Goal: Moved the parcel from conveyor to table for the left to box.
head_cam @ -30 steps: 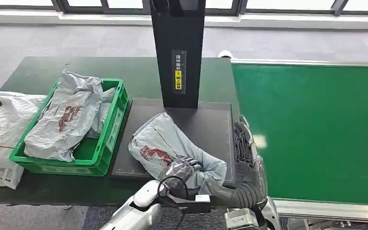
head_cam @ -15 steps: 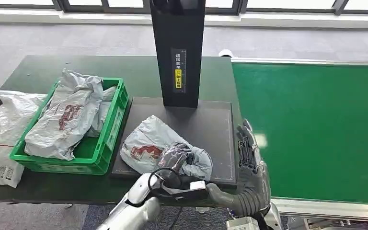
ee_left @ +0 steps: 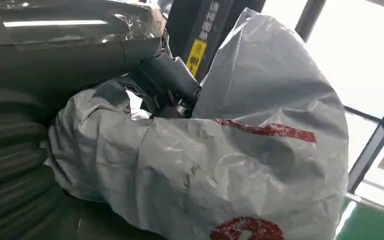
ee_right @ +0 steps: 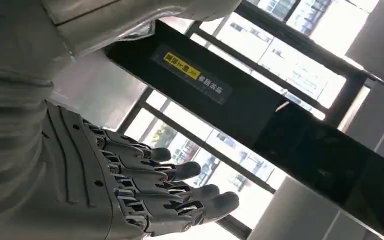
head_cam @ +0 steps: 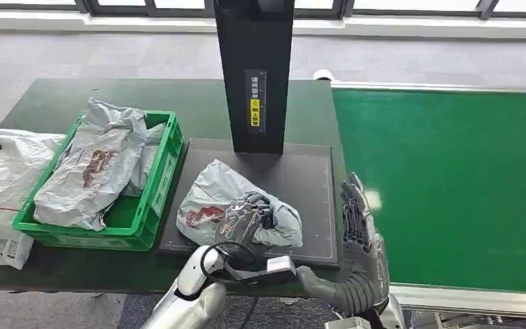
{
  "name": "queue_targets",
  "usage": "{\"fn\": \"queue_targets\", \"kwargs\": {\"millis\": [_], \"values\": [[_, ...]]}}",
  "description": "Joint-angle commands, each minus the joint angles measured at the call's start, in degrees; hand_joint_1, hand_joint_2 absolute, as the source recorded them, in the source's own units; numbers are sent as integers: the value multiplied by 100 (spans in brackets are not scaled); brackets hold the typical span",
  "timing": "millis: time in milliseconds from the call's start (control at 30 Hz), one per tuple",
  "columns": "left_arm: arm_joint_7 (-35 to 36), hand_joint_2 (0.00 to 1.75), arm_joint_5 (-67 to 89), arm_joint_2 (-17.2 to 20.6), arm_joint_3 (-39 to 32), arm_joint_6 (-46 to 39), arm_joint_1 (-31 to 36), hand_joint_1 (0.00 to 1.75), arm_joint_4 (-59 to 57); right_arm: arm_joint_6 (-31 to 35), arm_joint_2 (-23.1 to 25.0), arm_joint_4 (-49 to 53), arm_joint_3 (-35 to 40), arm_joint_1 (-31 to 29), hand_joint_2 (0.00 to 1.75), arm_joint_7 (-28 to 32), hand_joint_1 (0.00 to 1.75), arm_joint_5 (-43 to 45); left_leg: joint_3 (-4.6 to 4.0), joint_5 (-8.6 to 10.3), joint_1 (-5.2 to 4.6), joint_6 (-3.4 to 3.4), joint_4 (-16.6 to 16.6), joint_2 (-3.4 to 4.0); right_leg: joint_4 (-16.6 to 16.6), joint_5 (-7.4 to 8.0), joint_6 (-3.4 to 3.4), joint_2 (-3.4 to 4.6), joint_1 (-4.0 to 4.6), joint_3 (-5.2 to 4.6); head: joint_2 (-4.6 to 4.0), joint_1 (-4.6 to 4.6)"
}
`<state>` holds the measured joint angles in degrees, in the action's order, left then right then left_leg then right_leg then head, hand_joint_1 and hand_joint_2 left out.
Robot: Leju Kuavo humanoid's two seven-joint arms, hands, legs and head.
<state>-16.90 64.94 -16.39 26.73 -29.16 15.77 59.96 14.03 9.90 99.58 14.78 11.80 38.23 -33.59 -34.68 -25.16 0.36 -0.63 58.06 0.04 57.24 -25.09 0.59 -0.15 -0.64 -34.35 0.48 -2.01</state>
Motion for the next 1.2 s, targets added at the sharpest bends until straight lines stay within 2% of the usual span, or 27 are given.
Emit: {"fn": "queue_targets", "kwargs": {"millis": [33,333,433,500,667,733,800,833,867,900,967,1000,1100,1200], "values": [[23,175,-7,262,-84,4,-36,175,348,12,-75,8,216,-54,175,-42,0,11,14,-5,-1,-1,-6,13,-4,-2,-4,14,0,7,0,0],[23,175,-7,262,-84,4,-36,175,348,12,-75,8,216,-54,175,-42,0,11,12,-5,1,-1,-8,10,-8,-2,-4,10,2,9,0,0],[-5,175,55,249,-206,-441,4,175,422,-18,-69,-24,234,-82,175,-61,0,24,11,-5,-1,-1,-7,11,-5,-3,-4,11,-1,6,0,0],[180,175,556,301,-345,-1004,109,175,707,-21,-64,-65,246,-107,175,-72,0,27,14,-5,-1,-1,-10,13,-8,-2,-5,14,0,8,0,0],[351,175,1599,352,-1177,-1084,348,175,2193,-54,-94,-220,304,-201,175,-29,0,132,-4,-8,5,-3,5,24,4,1,-7,25,6,-12,0,0],[591,175,2124,461,-1373,-1084,618,175,2466,-110,-95,-343,320,-296,175,19,0,197,-7,-6,5,-4,6,26,8,2,-9,27,6,-16,0,0],[1191,175,2237,958,-1518,-1084,1329,175,2747,-251,-64,-637,330,-590,175,60,0,327,0,-3,4,-4,-1,23,3,3,-9,24,4,-10,0,0],[931,175,1893,1024,-1782,-1084,1614,175,2521,-254,-33,-710,320,-656,175,58,0,331,-9,-3,8,-6,8,35,11,8,-10,35,9,-22,0,0],[362,175,1750,839,-2543,-1084,1996,175,2340,-284,17,-767,297,-688,175,56,0,341,-4,0,4,-7,2,38,10,9,-12,39,5,-20,0,0],[164,175,1685,832,-2827,-1084,2268,175,2082,-299,46,-794,290,-714,175,55,0,340,-5,0,8,-7,5,31,13,10,-12,34,8,-18,0,0],[99,175,1648,891,-2976,-1084,2521,175,1791,-354,65,-842,316,-749,175,33,0,328,-4,9,8,-17,5,26,18,14,-19,29,9,-21,0,0],[311,175,1902,956,-3267,-1084,2675,175,1471,-352,116,-901,313,-754,175,29,0,318,-2,13,6,-14,2,15,19,11,-17,16,6,-15,0,0],[-258,175,1794,752,-3866,-1084,2591,175,1568,-329,126,-928,364,-728,175,30,0,284,12,19,5,-19,-8,30,14,16,-22,29,5,-7,0,0],[-258,175,1794,752,-3866,-1084,2591,175,1568,-329,126,-928,364,-728,175,30,0,284,11,23,4,-25,-6,17,20,14,-24,18,4,-7,0,0]]}}
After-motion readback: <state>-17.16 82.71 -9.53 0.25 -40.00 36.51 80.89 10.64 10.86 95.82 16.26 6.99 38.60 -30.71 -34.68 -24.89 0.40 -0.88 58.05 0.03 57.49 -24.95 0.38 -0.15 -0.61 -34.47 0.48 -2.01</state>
